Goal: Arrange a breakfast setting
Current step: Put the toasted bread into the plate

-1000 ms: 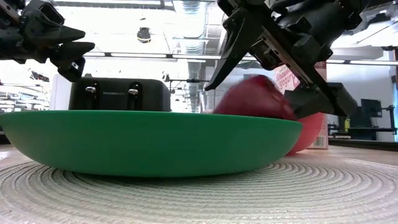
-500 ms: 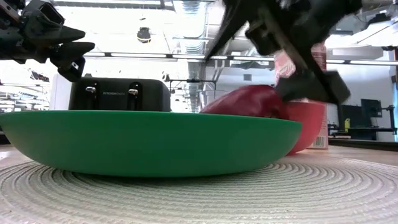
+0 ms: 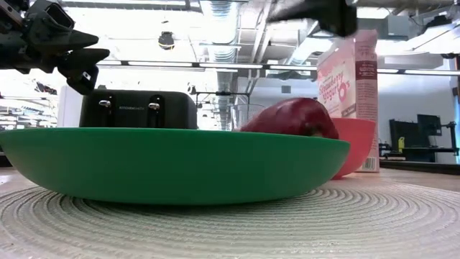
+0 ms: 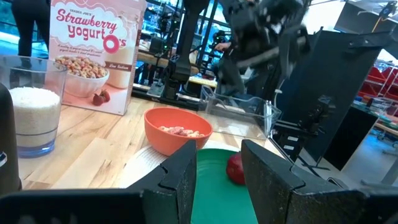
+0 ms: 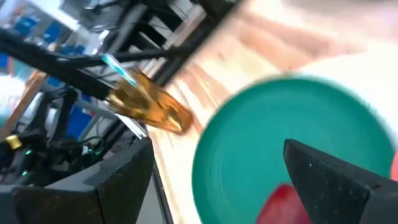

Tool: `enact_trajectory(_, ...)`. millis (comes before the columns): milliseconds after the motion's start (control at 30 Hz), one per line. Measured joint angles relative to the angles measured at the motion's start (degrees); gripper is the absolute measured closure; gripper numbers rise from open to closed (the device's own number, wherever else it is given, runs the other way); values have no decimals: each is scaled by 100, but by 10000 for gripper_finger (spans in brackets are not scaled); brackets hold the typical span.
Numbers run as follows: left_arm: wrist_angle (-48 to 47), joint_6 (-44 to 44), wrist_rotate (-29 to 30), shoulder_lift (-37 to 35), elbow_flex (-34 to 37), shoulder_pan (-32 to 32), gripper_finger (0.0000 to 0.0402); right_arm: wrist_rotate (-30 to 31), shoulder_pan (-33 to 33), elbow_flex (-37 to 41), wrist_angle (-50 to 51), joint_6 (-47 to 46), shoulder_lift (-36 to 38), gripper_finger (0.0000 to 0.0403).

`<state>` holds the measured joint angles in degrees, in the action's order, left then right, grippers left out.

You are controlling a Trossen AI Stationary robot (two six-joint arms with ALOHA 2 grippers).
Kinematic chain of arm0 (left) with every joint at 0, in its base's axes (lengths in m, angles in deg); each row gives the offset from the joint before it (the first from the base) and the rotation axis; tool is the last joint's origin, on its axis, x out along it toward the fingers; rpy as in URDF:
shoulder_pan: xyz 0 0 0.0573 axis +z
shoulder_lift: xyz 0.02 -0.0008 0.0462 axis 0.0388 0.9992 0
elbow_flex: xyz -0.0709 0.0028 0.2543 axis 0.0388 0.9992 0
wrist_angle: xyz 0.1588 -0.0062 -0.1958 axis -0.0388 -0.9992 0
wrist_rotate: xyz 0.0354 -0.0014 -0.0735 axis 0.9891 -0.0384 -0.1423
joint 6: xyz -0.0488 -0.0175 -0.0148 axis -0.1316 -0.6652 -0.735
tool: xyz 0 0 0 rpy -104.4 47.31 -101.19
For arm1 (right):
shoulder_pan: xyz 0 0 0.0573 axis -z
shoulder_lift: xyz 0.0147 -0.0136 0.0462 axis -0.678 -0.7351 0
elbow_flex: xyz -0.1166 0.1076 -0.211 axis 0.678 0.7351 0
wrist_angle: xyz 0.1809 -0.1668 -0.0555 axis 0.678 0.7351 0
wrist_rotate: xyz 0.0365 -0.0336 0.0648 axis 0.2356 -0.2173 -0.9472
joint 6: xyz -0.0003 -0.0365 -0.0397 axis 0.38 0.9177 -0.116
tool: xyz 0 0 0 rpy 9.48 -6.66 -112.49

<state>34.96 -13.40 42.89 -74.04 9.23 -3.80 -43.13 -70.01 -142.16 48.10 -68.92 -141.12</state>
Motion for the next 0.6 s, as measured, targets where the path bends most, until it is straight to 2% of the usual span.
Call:
enact_trajectory(200,0,0,0,-1,-1,0,288,2,172,81,261,1454,884,25)
enact_trajectory(433,-2,0,0,1,-1,0,288,4,274,348,1008,2198,1982,25)
enact_trajectory(600,-2,0,0,0,-1,0,288,3,272,993,1037,2550,2927,25)
